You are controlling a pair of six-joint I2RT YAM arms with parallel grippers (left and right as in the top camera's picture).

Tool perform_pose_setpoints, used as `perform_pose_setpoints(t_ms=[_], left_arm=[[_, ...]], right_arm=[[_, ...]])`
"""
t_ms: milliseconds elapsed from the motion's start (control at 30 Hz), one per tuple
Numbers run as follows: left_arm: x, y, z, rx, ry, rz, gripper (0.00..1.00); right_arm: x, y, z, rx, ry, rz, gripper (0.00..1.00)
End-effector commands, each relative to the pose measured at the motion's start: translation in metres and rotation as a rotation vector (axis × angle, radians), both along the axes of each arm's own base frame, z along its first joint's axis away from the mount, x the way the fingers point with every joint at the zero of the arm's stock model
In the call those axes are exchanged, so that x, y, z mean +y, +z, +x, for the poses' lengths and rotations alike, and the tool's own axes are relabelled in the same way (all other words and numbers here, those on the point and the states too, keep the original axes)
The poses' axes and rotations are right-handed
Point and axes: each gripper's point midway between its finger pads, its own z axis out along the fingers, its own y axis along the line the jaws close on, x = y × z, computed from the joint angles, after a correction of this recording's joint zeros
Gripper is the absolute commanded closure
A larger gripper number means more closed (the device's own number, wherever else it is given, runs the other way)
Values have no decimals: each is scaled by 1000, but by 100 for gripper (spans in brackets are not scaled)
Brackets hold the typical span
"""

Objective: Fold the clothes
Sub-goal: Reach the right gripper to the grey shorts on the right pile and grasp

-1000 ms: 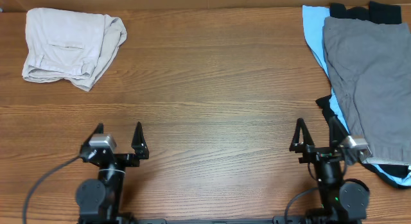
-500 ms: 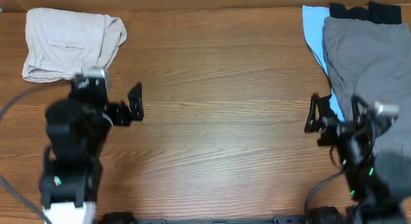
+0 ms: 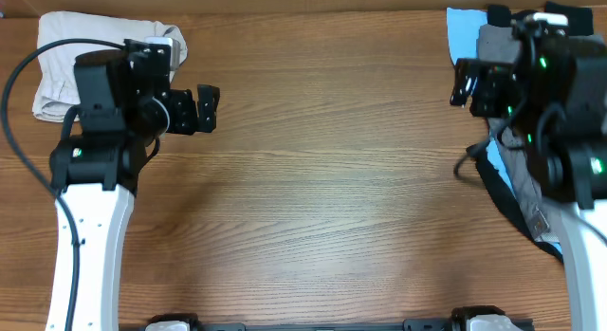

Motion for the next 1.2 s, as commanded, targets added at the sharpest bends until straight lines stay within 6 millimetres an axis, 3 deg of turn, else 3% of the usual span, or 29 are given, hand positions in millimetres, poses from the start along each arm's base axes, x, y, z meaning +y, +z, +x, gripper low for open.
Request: perform_pose_setpoints(t_ms=[0, 133, 167, 200, 233, 367, 533, 633, 800, 967, 1167], left_arm=[[-11, 6, 8, -27, -66, -21, 0], [-12, 7, 18, -52, -74, -25, 0], [-16, 7, 22, -65, -97, -29, 0], [-18, 7, 23, -70, -112, -30, 0], [-23, 6, 24, -75, -138, -35, 0], [-41, -9, 34, -52, -201, -60, 0], [-60, -42, 44, 25, -243, -65, 0], [-69, -59, 48, 64, -260, -67, 0], [-74, -78, 51, 107, -269, -66, 0], [-73, -84, 53, 111, -277, -47, 0], [-71, -85, 54, 107, -277, -26, 0]], right_arm=[[-37, -11, 15, 35, -69, 8, 0], [-104, -41, 21, 105, -200, 98, 0], [-136, -54, 18, 128, -266, 134, 4], [-144, -57, 17, 134, -283, 140, 7], [-171, -67, 12, 153, -350, 159, 11], [-252, -106, -12, 217, -542, 206, 16], [-314, -156, -48, 310, -708, 284, 16], [-338, -180, -67, 357, -756, 305, 12], [-360, -218, -93, 445, -771, 323, 11], [-369, -254, -117, 536, -759, 353, 10], [-371, -288, -123, 609, -698, 351, 10]])
